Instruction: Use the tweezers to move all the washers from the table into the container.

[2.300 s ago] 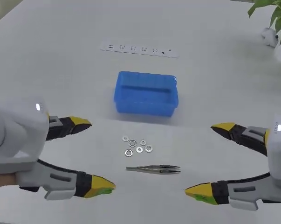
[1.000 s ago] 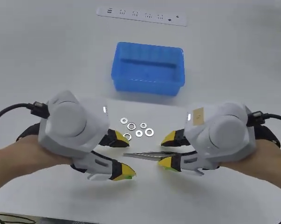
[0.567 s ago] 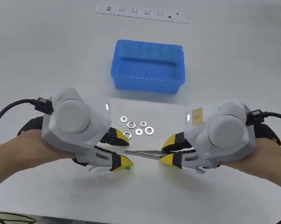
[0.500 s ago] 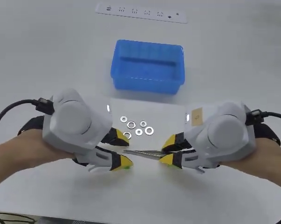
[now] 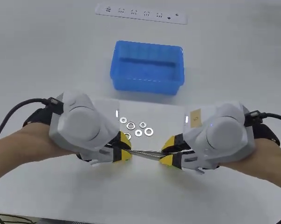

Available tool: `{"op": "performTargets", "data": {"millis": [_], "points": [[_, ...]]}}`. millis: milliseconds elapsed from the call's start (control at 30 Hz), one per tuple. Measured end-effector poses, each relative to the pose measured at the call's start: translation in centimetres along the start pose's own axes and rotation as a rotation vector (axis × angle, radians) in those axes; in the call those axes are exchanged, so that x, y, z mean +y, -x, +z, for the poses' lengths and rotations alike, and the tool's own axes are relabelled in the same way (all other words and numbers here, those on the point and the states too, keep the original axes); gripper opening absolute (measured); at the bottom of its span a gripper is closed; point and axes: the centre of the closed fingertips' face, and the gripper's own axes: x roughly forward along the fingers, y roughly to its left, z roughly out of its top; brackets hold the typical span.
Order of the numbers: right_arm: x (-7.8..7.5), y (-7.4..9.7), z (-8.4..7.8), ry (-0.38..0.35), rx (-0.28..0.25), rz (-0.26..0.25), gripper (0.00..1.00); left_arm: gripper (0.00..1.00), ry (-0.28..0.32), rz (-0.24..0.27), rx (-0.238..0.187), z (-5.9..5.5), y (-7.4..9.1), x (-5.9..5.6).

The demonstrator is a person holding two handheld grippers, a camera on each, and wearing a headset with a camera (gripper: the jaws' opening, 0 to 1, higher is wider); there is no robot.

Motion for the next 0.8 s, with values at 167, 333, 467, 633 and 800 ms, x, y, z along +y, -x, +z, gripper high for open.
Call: {"op": "performTargets", "data": {"millis": [167, 333, 467, 633, 800], "points": [[-0.2, 0.0, 0.0, -0.006, 0.002, -0.002, 0.1, 0.06, -0.067, -0.016, 0.031, 0.0, 0.0, -0.1], [-0.2, -0.1, 0.0, 0.013, 0.011, -0.005, 0.08, 0.05, -0.054, -0.042, 0.049, 0.0, 0.0, -0.2], [-0.1, -0.2, 0.1, 0.063, 0.017, -0.011, 0.07, 0.05, -0.042, -0.056, 0.057, -0.1, 0.1, -0.3], [0.2, -0.3, 0.3, 0.097, 0.01, -0.018, 0.06, 0.05, -0.032, -0.056, 0.054, -0.2, 0.6, -0.6], [0.7, -0.4, 0.9, 0.156, -0.001, -0.033, 0.05, 0.05, -0.037, -0.059, 0.074, -0.7, 1.0, -1.0]]}}
